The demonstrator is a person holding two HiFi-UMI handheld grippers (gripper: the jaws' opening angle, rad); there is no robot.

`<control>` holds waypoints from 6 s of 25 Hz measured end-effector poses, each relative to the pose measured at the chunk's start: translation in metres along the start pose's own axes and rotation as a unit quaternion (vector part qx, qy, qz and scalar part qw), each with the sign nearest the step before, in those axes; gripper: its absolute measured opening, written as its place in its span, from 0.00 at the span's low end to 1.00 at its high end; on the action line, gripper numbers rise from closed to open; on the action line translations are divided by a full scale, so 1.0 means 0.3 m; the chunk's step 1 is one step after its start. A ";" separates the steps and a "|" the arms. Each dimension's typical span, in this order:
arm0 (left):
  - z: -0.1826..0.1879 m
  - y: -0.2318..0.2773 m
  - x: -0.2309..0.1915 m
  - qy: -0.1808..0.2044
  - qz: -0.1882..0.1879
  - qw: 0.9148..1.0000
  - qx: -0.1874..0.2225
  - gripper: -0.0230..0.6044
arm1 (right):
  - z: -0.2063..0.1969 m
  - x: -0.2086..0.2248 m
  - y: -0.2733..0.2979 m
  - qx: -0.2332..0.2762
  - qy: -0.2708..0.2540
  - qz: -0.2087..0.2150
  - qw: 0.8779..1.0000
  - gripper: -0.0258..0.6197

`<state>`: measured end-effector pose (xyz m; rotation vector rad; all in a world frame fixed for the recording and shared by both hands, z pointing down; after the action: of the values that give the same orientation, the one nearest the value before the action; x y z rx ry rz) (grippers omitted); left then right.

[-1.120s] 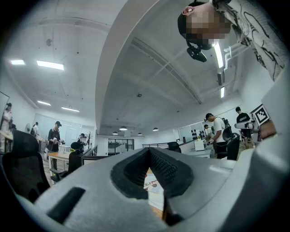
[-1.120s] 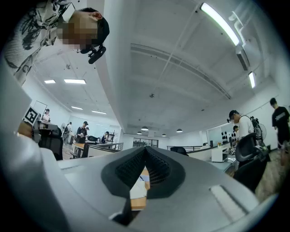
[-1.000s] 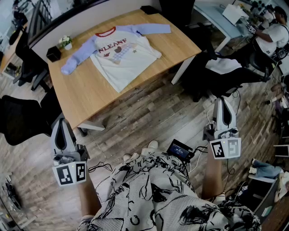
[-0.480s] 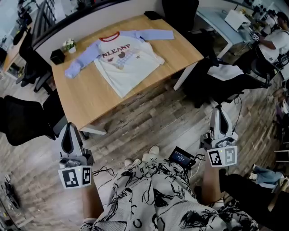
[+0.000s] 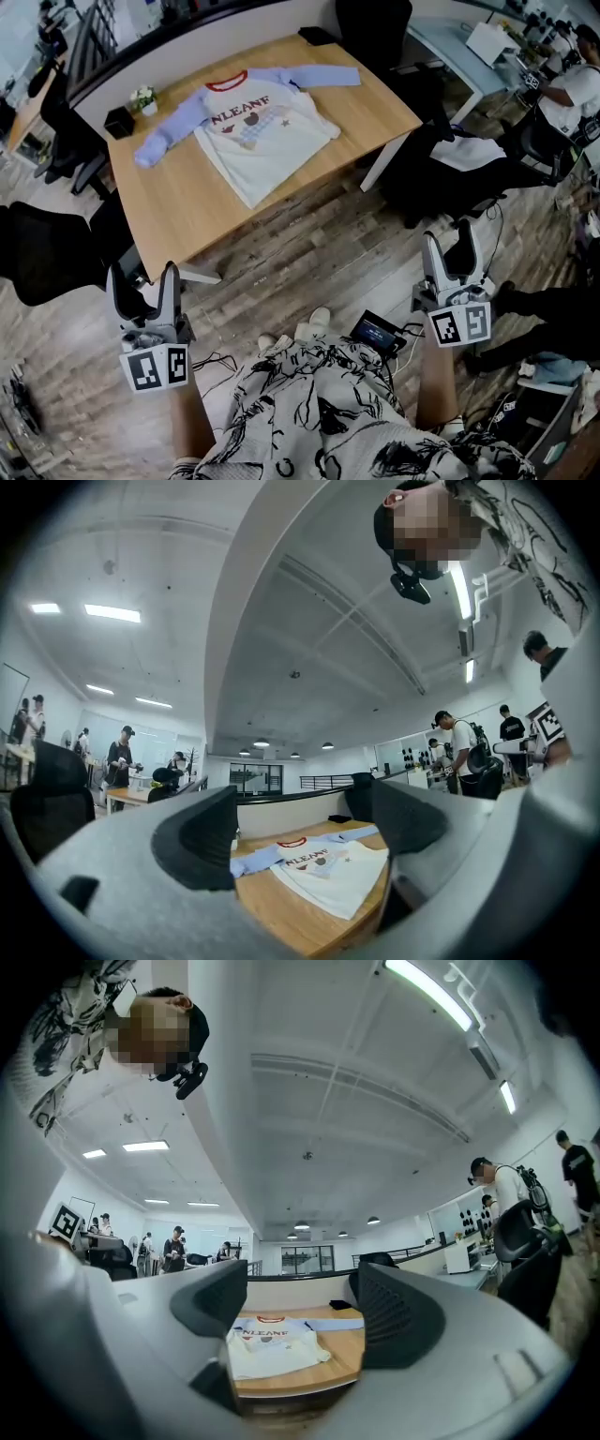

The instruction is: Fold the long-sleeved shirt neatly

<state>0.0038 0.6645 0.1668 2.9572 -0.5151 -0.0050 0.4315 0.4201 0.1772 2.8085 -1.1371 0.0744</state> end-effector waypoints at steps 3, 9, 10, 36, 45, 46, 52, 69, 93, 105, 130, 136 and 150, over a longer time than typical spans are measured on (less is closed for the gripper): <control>-0.003 0.019 0.018 0.007 -0.001 1.000 -0.011 0.74 | -0.006 0.019 0.012 -0.003 0.006 0.005 1.000 0.60; -0.017 0.065 0.089 0.014 0.005 0.999 -0.029 0.74 | -0.040 0.090 0.032 -0.017 0.006 0.014 1.000 0.60; -0.019 0.075 0.105 0.015 0.006 0.999 -0.031 0.74 | -0.043 0.109 0.034 -0.018 0.005 0.016 1.000 0.60; 0.007 0.820 0.176 0.013 -0.054 0.998 -0.020 0.76 | 0.021 0.423 0.432 -0.015 -0.005 -0.053 0.998 0.60; 0.078 1.176 0.082 0.021 -0.096 0.995 -0.014 0.76 | 0.102 0.445 0.738 -0.009 -0.014 -0.085 0.996 0.59; 0.080 1.204 0.075 0.023 -0.101 0.994 -0.016 0.76 | 0.106 0.446 0.760 -0.010 -0.015 -0.088 0.996 0.59; 0.056 1.369 0.080 0.033 -0.122 0.991 -0.033 0.76 | 0.067 0.481 0.886 -0.028 -0.009 -0.091 0.995 0.59; 0.148 2.123 0.423 0.101 -0.153 0.978 -0.096 0.76 | -0.173 0.963 1.620 -0.129 0.044 -0.015 0.991 0.58; -0.496 3.249 1.324 0.282 -0.446 0.789 -0.315 0.76 | -0.976 1.106 2.471 -0.451 0.067 0.048 0.889 0.44; -0.737 3.398 1.501 0.305 -0.512 0.700 -0.392 0.63 | -1.039 1.142 2.487 -0.506 0.046 0.035 0.861 0.08; -0.149 3.529 1.495 0.230 -0.496 0.784 -0.294 0.08 | -0.405 1.323 2.630 -0.306 0.014 -0.011 0.952 0.08; 0.189 3.384 1.309 0.208 -0.483 0.831 -0.184 0.08 | -0.052 1.117 2.586 -0.226 -0.018 0.031 0.973 0.08; 0.308 2.960 0.566 0.239 -0.430 0.854 -0.166 0.08 | 0.092 0.325 2.531 -0.215 -0.090 0.154 0.960 0.08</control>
<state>-0.1374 -0.2325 0.2011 2.4393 0.7943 0.4734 -0.0267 -0.1923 0.2220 2.2780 -1.4214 -0.3643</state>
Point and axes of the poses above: the fingertips, and each gripper's own axes: y forward along the fingers, x to its right, z out of its top, the point moved 2 cm from there along -y, backward along the fingers, and after that the axes turned 15 degrees about -x, right-handed, at the moved point
